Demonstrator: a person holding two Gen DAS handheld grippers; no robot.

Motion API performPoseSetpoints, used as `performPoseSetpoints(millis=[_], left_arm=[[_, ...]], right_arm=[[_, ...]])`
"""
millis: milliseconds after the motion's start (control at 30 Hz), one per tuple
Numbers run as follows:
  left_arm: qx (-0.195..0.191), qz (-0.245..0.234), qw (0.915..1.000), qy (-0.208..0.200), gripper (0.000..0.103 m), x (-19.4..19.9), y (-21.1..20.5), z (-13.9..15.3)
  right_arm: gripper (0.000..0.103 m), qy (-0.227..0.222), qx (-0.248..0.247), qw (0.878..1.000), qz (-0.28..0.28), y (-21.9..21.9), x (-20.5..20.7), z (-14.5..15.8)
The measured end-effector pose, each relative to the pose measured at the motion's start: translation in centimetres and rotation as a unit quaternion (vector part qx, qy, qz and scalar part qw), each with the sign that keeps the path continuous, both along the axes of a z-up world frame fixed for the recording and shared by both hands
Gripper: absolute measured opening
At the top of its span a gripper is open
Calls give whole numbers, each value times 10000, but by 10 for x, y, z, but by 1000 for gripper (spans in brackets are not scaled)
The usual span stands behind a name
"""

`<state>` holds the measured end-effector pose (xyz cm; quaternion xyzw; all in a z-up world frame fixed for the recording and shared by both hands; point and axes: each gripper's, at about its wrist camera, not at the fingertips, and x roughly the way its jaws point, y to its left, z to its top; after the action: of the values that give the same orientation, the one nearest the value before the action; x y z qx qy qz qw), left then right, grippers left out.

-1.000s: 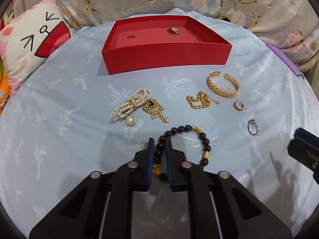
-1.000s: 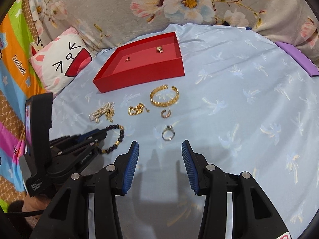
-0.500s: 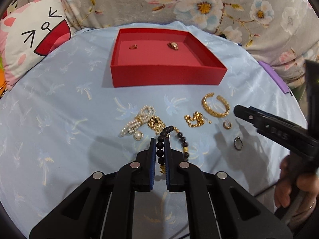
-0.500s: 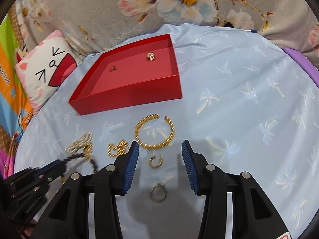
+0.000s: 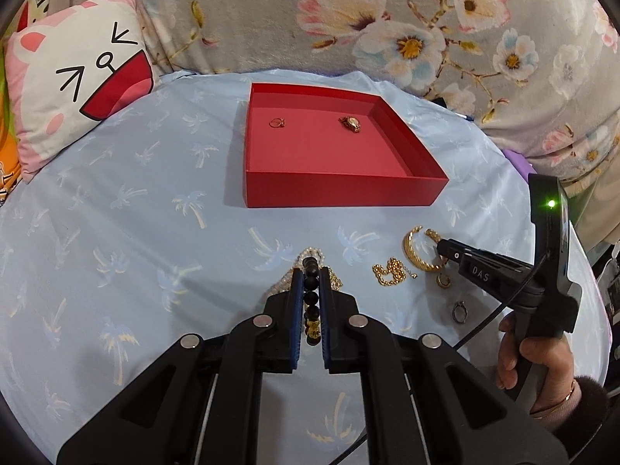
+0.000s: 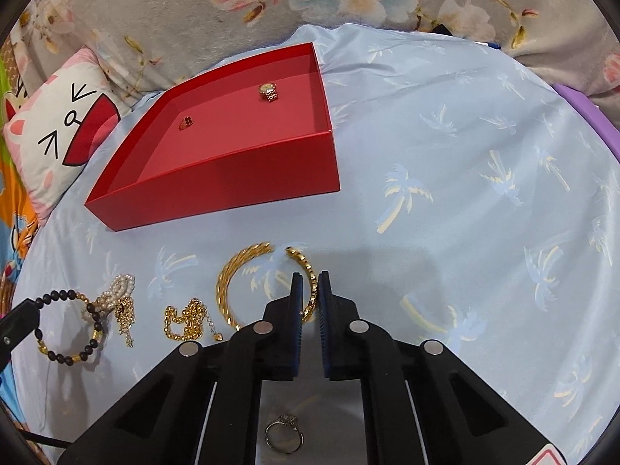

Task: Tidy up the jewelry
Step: 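Lift bracelet and bangle and carry both over the red box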

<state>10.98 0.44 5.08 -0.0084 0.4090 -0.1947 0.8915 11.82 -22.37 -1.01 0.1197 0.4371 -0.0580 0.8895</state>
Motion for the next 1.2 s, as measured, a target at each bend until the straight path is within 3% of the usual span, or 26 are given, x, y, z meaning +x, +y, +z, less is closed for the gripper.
performPoseSetpoints(millis=[300, 600, 900, 1200], left_arm=[[-72, -3, 9998, -188, 7, 6, 5, 21], [-88, -174, 9977, -649, 7, 28, -6, 60], [-281, -276, 9955, -864, 7, 100, -29, 87], [-290, -268, 9975, -578, 7, 178, -51, 60]], right_arm=[[4, -219, 24, 9998, 1, 1, -8, 17], [4, -860, 66, 9959, 263, 6, -6, 83], [4, -1116, 129, 9929, 396, -2, 55, 119], [4, -847, 417, 9951, 295, -13, 133, 93]])
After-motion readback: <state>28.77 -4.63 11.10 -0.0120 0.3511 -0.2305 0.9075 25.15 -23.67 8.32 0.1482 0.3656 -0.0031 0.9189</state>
